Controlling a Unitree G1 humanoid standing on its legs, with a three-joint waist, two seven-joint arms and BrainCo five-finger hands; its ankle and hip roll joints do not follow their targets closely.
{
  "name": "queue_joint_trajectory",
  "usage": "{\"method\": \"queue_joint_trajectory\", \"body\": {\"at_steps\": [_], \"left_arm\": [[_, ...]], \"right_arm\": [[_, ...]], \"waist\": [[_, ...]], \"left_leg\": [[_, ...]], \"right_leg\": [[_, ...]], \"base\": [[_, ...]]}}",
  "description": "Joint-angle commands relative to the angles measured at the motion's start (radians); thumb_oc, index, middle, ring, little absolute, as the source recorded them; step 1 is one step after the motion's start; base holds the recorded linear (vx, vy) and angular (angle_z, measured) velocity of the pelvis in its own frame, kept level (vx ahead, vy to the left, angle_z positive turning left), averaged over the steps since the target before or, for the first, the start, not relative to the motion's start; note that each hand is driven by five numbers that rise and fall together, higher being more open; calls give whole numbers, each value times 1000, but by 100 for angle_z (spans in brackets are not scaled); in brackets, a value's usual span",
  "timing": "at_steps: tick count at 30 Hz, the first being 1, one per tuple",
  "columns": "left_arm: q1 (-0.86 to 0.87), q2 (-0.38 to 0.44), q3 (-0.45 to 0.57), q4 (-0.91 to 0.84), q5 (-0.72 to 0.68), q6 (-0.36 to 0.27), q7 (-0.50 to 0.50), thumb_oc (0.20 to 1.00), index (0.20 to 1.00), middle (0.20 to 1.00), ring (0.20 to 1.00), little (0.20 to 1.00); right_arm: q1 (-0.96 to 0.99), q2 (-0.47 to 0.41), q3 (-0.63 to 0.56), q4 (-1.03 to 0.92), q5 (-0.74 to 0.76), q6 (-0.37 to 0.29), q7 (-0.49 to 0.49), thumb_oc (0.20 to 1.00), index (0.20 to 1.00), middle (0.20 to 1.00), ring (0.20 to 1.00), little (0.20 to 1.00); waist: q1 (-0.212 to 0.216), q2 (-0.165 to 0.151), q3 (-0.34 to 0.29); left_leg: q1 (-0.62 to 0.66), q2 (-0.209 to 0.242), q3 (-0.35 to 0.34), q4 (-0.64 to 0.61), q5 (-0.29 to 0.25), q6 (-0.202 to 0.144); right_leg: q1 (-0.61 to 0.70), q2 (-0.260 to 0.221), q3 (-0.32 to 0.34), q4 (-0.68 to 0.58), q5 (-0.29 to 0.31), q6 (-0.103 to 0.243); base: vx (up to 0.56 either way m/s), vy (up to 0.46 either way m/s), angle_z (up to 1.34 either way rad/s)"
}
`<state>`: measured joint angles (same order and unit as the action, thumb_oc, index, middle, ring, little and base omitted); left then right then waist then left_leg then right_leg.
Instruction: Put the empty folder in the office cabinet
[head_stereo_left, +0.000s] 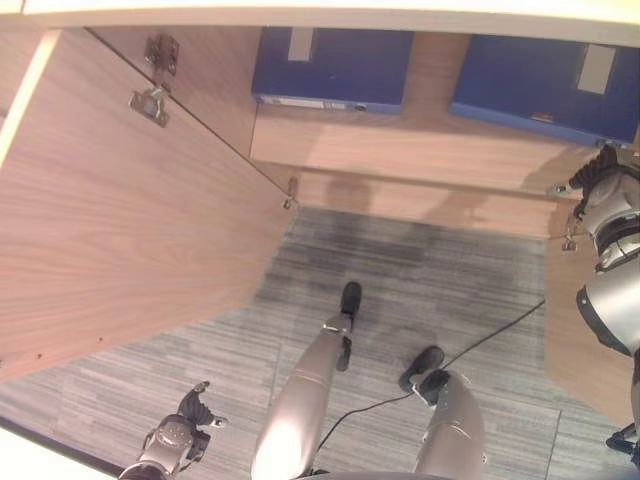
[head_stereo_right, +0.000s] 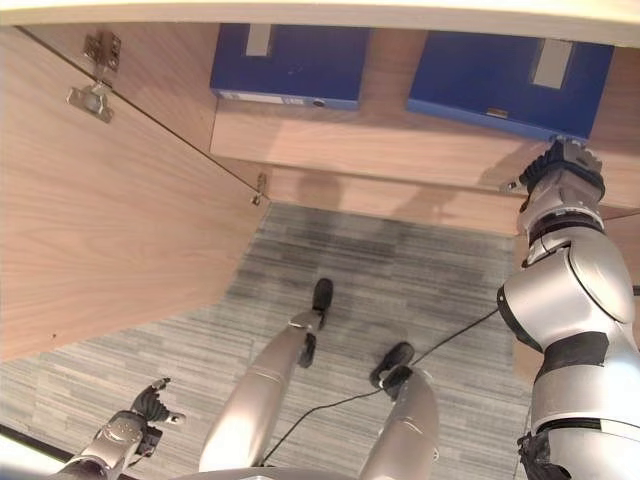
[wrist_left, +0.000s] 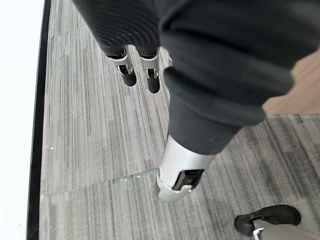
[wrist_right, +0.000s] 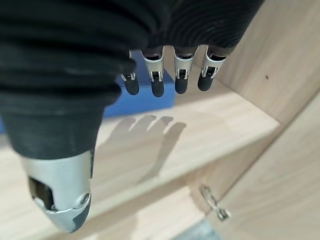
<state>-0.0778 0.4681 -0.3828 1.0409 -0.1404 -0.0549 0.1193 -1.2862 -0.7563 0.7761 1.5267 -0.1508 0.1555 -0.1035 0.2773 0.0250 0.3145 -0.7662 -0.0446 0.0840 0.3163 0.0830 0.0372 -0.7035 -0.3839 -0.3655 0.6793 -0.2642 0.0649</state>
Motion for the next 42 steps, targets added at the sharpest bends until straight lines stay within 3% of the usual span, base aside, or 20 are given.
{"method": "queue_joint_trajectory", "body": {"at_steps": [1, 6, 12, 14, 15, 17, 20, 23, 25, 28, 31, 33, 35, 38, 40, 41, 42], "left_arm": [[-30, -19, 21, 102, 26, 3, 5, 1000, 1000, 1000, 1000, 1000], [-50, -25, 33, 120, 34, 3, 4, 1000, 1000, 1000, 1000, 1000], [-35, -51, 58, 167, 49, 12, -7, 1000, 1000, 1000, 1000, 1000], [-23, -56, 71, 174, 51, 15, -9, 1000, 1000, 1000, 1000, 1000], [-25, -63, 86, 183, 49, 19, -6, 1000, 1000, 1000, 1000, 1000], [-23, -70, 93, 191, 54, 23, -3, 1000, 1000, 1000, 1000, 1000], [0, -86, 86, 192, 65, 28, -6, 1000, 1000, 1000, 1000, 1000], [55, -106, 82, 192, 102, 39, -22, 1000, 1000, 1000, 1000, 1000], [99, -116, 90, 196, 132, 42, -36, 1000, 1000, 1000, 1000, 1000], [115, -123, 98, 205, 145, 42, -38, 1000, 1000, 1000, 1000, 1000], [138, -135, 116, 238, 158, 48, -41, 1000, 1000, 1000, 1000, 1000], [162, -144, 134, 259, 186, 52, -41, 1000, 1000, 1000, 1000, 1000], [168, -146, 142, 266, 187, 50, -40, 1000, 1000, 1000, 1000, 1000], [175, -145, 166, 272, 174, 47, -42, 1000, 1000, 1000, 1000, 1000], [169, -148, 166, 272, 175, 49, -43, 1000, 1000, 1000, 1000, 1000], [155, -147, 153, 271, 190, 51, -41, 1000, 1000, 1000, 1000, 1000], [155, -147, 153, 272, 190, 51, -41, 1000, 1000, 1000, 1000, 1000]], "right_arm": [[-14, -6, 54, -34, -42, -9, 2, 1000, 1000, 1000, 1000, 1000], [32, 46, 12, -73, -36, -15, -7, 1000, 1000, 1000, 1000, 1000], [126, 145, -85, -95, 50, -39, -10, 1000, 1000, 1000, 1000, 1000], [144, 181, -101, -105, 62, -45, -17, 1000, 1000, 1000, 1000, 1000], [154, 213, -112, -111, 66, -49, -14, 1000, 1000, 1000, 1000, 1000], [167, 229, -131, -110, 79, -47, -6, 1000, 1000, 1000, 1000, 1000], [203, 235, -155, -100, 86, -46, -1, 1000, 1000, 1000, 1000, 1000], [278, 230, -185, -77, 76, -43, 16, 1000, 1000, 1000, 1000, 1000], [343, 226, -205, -68, 57, -49, 26, 1000, 1000, 1000, 1000, 1000], [380, 231, -214, -75, 50, -53, 30, 1000, 1000, 1000, 1000, 1000], [429, 248, -218, -92, 40, -59, 43, 1000, 1000, 1000, 1000, 1000], [477, 264, -212, -94, 9, -58, 60, 1000, 1000, 1000, 1000, 1000], [497, 269, -214, -86, -12, -56, 68, 1000, 1000, 1000, 1000, 1000], [544, 282, -224, -74, -50, -51, 85, 1000, 1000, 1000, 1000, 1000], [566, 290, -229, -70, -69, -49, 93, 1000, 1000, 1000, 1000, 1000], [572, 299, -224, -77, -84, -44, 104, 1000, 1000, 1000, 1000, 1000], [572, 299, -224, -77, -84, -43, 104, 1000, 1000, 1000, 1000, 1000]], "waist": [[-6, 35, -6], [-27, 30, -17], [-49, -2, -47], [-48, -13, -29], [-41, -26, -17], [-27, -31, -11], [-16, -34, -26], [-2, -43, -69], [17, -23, -96], [21, -10, -106], [6, -1, -147], [11, -5, -200], [13, -13, -214], [26, -31, -254], [28, -37, -270], [14, -33, -260], [15, -34, -259]], "left_leg": [[105, 17, 30, -50, -93, -10], [226, 31, 25, -135, -57, -34], [394, 81, 20, -250, -5, -72], [423, 107, 19, -195, -16, -87], [423, 126, 1, -96, -11, -97], [397, 132, -42, 37, 48, -114], [389, 123, -75, 66, 87, -123], [404, 110, -52, -51, 90, -124], [419, 91, -42, -245, 165, -146], [431, 85, -38, -341, 209, -161], [466, 96, -34, -396, 196, -149], [482, 105, 0, -404, 190, -127], [498, 99, 13, -403, 175, -117], [548, 67, 44, -396, 116, -75], [593, 32, 52, -398, 72, -45], [636, -9, 46, -400, 34, -11], [636, -10, 47, -400, 33, -10]], "right_leg": [[99, 52, -25, -194, 132, -16], [225, 89, -47, -294, 151, -9], [413, 173, -68, -460, 170, 1], [493, 202, -61, -507, 159, -11], [551, 221, -47, -523, 138, -37], [604, 240, -42, -530, 118, -61], [648, 251, -58, -546, 105, -67], [712, 268, -75, -582, 98, -54], [781, 302, -68, -613, 89, -40], [819, 321, -55, -628, 81, -34], [842, 343, -37, -651, 77, -15], [862, 330, -33, -692, 109, 11], [878, 309, -28, -699, 116, 28], [897, 235, -17, -672, 130, 67], [884, 165, -15, -578, 144, 93], [834, 86, -1, -416, 216, 107], [832, 84, 1, -413, 214, 108]], "base": [[72, -21, -14], [57, -82, -15], [64, -150, -6], [25, -242, -10], [23, -250, -11], [7, -164, -18], [73, -97, -13], [197, -38, 1], [295, 23, 9], [198, 42, 7], [209, 127, -42], [295, 273, -75], [235, 172, -44], [311, 255, -30], [316, 355, -41], [202, 319, -16], [207, 372, -5]]}}
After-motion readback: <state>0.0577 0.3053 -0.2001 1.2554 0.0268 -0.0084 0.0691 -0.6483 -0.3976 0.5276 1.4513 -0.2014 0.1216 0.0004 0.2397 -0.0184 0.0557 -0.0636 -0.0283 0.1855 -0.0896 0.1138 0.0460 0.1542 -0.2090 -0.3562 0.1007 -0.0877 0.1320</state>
